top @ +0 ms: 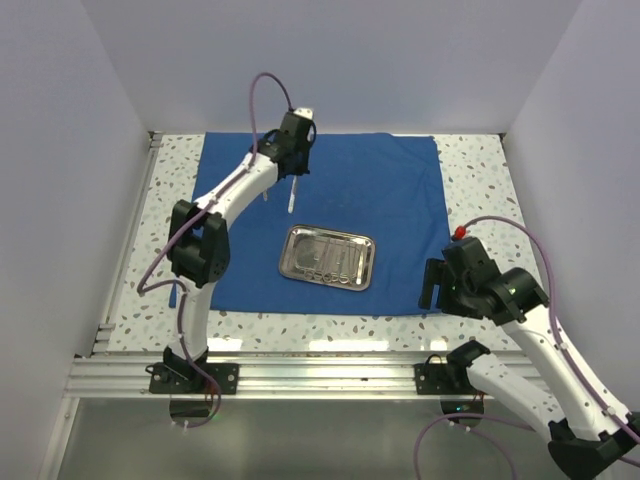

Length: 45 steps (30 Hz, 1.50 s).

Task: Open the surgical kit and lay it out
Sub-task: Place the medical item in the surgical kit, then pick up the medical item from the container.

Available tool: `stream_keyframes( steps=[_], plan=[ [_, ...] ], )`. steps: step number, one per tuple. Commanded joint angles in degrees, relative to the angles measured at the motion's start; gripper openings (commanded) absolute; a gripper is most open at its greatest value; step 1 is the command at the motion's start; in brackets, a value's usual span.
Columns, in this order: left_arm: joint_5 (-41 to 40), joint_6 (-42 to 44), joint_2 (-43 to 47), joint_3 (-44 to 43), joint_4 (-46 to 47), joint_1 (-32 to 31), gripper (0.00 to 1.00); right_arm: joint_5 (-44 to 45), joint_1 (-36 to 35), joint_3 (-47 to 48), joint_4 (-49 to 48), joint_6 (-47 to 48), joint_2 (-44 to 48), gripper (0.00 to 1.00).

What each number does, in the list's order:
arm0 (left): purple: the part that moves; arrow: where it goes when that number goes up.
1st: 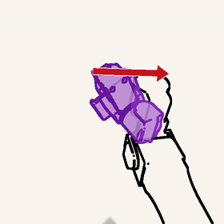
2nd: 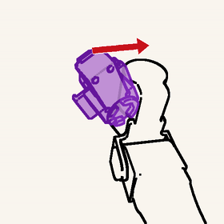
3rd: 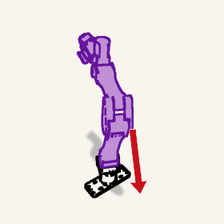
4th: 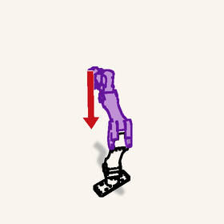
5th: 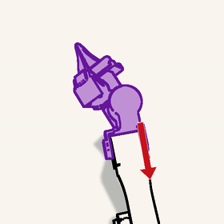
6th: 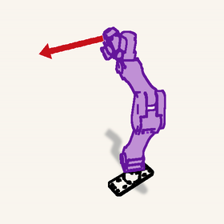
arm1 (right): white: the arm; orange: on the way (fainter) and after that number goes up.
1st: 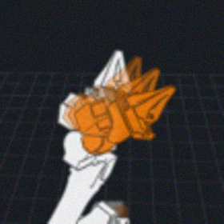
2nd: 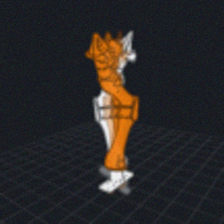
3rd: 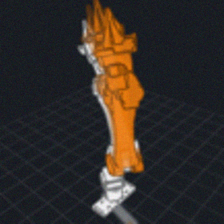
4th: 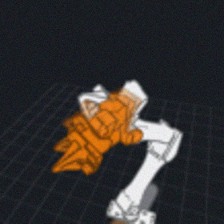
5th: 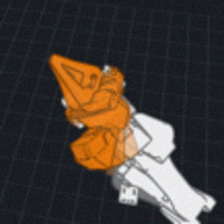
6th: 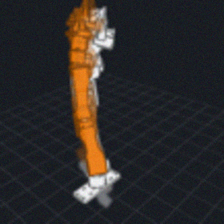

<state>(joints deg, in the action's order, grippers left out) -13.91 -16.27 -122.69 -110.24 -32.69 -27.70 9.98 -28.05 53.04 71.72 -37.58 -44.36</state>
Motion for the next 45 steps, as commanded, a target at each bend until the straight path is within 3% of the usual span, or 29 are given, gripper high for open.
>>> stream_keyframes(
  steps=[1,9,10,11,13,14,16,19,27,32,37,45],
  plan=[
    [-1.8,3.7,-4.9,-7.4,-1.9,3.5,0.0,1.8,0.1,0.6,-1.8,-0.9,-2.0,0.82],
    [-0.4,1.8,-17.7,-22.7,-0.3,9.7,0.0,2.5,0.1,1.2,-4.0,-1.0,-7.1,0.82],
    [-0.5,1.2,-18.3,-22.7,0.7,10.0,0.06,2.5,0.1,1.5,-4.3,-1.3,-7.5,0.81],
    [-0.5,0.6,-18.6,-22.4,1.9,10.6,0.32,2.5,0.1,1.6,-4.7,-1.4,-8.0,0.81],
    [0.9,-0.4,-19.9,-23.4,3.4,11.3,0.58,2.4,0.1,2.1,-5.4,-1.9,-9.3,0.81],
    [0.6,-0.7,-20.4,-25.1,3.3,11.4,0.86,2.6,0.1,2.2,-5.7,-2.1,-9.8,0.81],
    [0.9,-1.0,-19.9,-25.6,3.0,11.4,0.94,2.7,0.1,2.8,-6.2,-2.1,-10.9,0.81],
    [2.3,-1.2,-15.7,-21.9,3.1,10.7,0.94,2.5,0.1,3.0,-7.6,-2.2,-11.9,0.81],
    [3.9,-2.4,1.4,5.1,3.3,-0.9,0.86,0.9,0.0,1.6,-12.7,-2.4,-13.4,0.81],
    [7.9,-7.1,7.9,20.6,6.8,-6.4,0.74,0.1,0.0,0.6,-13.8,-2.2,-11.5,0.81],
    [8.6,-8.7,7.9,24.2,6.6,-8.9,0.68,-0.2,0.1,-1.9,-13.4,-2.2,-8.2,0.81],
    [9.0,-10.1,4.0,22.7,6.1,-11.3,0.6,0.0,0.1,-2.7,-10.6,-1.8,-4.3,0.81]
  ],
)
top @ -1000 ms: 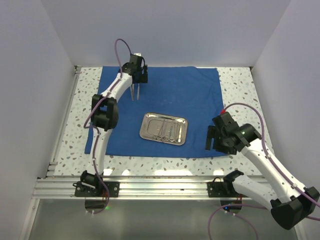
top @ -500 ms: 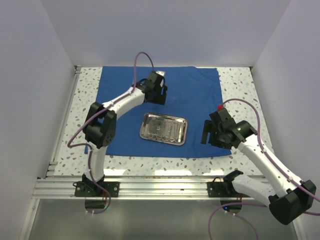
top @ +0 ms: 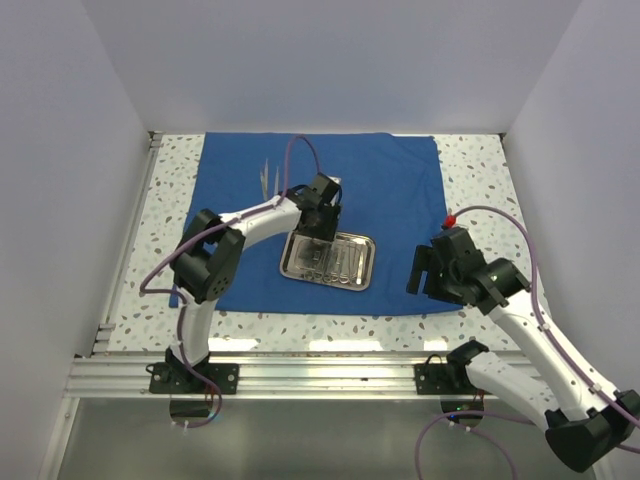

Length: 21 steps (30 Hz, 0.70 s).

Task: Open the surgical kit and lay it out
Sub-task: Pick up the medical item from the container.

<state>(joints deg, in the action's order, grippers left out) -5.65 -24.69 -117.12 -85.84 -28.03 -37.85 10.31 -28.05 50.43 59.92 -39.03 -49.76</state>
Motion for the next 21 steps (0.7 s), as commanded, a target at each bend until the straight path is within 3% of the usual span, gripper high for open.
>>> stream_keyframes(
  steps=[1,6,13,21],
  plan=[
    [0.8,-1.8,-2.1,-2.0,1.5,-1.4,0.58,-0.4,0.1,-0.1,1.2,-0.4,1.8,0.81],
    [0.0,-2.1,-4.0,-3.3,1.1,-3.5,0.57,-0.1,0.1,-0.2,3.0,-0.5,3.1,0.81],
    [-7.8,-4.9,-9.3,-7.3,-6.5,-4.4,0.37,0.3,0.1,-0.2,5.4,-0.5,4.8,0.81],
    [-9.8,-6.4,-10.2,-5.5,-8.5,-4.3,0.33,0.7,0.0,0.2,6.7,-0.2,5.5,0.81]
  ],
)
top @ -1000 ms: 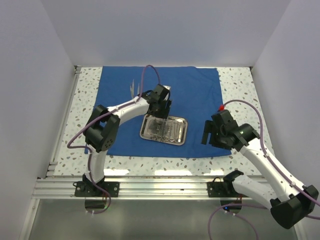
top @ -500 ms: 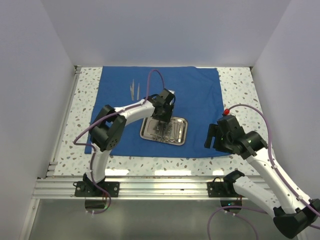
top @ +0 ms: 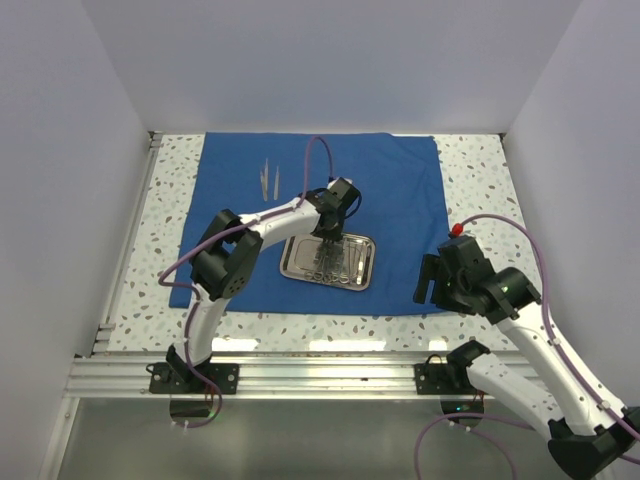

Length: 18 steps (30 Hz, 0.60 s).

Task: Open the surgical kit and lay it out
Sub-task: Pick up the medical item from the container.

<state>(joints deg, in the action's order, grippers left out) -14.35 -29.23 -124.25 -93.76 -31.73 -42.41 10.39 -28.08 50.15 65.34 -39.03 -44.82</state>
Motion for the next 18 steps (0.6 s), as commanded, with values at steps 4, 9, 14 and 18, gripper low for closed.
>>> stream_keyframes(
  steps=[4,9,14,18],
  plan=[
    [0.2,-1.3,-2.9,4.0,-4.0,0.4,0.22,0.6,0.1,0.5,1.2,-0.1,0.3,0.81],
    [5.8,-0.1,-3.6,5.7,-1.5,0.6,0.0,0.4,0.1,0.2,0.8,-0.1,-0.2,0.81],
    [9.8,0.8,-3.1,6.7,0.9,0.5,0.0,0.6,0.0,0.1,0.4,-0.3,-0.6,0.81],
    [8.7,2.5,-1.1,3.6,-1.1,0.8,0.0,0.7,0.1,-0.1,0.1,-0.4,-0.6,0.81]
  ],
)
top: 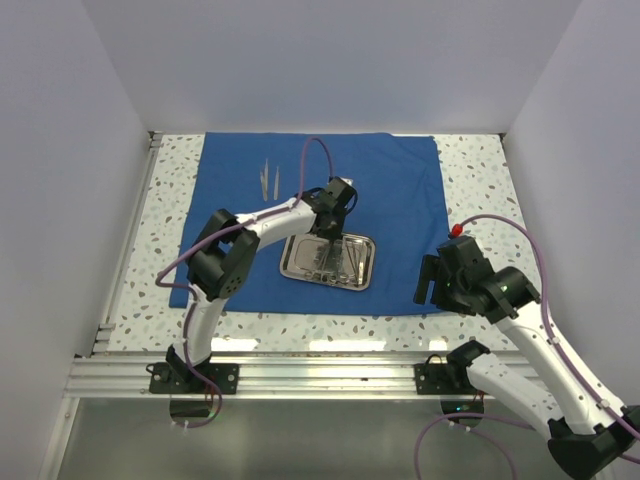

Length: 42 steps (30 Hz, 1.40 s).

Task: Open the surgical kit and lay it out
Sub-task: Pick up the medical item from the container, then place the medical item in the surgical kit.

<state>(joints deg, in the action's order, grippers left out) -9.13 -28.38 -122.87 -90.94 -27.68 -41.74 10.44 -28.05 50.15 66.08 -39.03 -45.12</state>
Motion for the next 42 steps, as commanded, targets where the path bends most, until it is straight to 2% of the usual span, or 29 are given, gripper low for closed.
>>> stream_keyframes(
  steps=[1,9,17,23,32,36,37,38,39,40,41,42],
  plan=[
    [3.2,2.1,-1.7,-1.6,-6.6,0.4,0.0,0.7,0.0,-0.1,-0.7,-0.4,-0.3,0.81],
    [0.8,5.4,0.3,-17.8,-13.6,3.5,0.0,0.6,0.1,-0.2,-1.4,-0.6,-0.4,0.81],
    [1.8,6.7,-3.6,-26.1,-14.4,8.0,0.0,0.5,0.0,-0.7,-1.7,-0.7,-0.9,0.81],
    [2.8,6.2,-10.0,-35.2,-8.9,12.3,0.0,1.2,0.0,-0.9,-0.5,-0.5,-1.3,0.81],
    [6.8,2.6,-22.5,-45.7,8.6,17.3,0.0,1.6,0.1,-2.1,0.4,-2.2,-3.6,0.81],
    [7.0,0.9,-26.5,-46.4,16.0,18.4,0.0,1.6,0.0,-2.3,0.2,-3.1,-5.0,0.81],
    [5.7,1.0,-26.7,-46.4,17.0,18.4,0.06,1.6,0.0,-2.3,0.2,-3.2,-5.1,0.81],
    [5.2,1.0,-26.9,-46.5,17.8,18.4,0.18,1.7,0.1,-2.3,0.2,-3.3,-5.4,0.81],
    [4.9,1.0,-26.7,-46.5,19.0,18.4,0.35,1.7,0.1,-2.3,0.1,-3.4,-5.6,0.81],
    [4.6,1.0,-25.9,-46.4,19.7,18.3,0.74,2.0,0.0,-2.3,0.0,-3.4,-5.8,0.81],
    [4.8,1.1,-25.8,-46.3,19.7,18.4,0.99,2.1,0.0,-2.2,0.0,-3.4,-5.9,0.81],
    [5.0,1.2,-24.5,-46.0,19.9,18.4,1.0,2.3,0.0,-2.0,0.0,-3.3,-5.9,0.81]
  ],
)
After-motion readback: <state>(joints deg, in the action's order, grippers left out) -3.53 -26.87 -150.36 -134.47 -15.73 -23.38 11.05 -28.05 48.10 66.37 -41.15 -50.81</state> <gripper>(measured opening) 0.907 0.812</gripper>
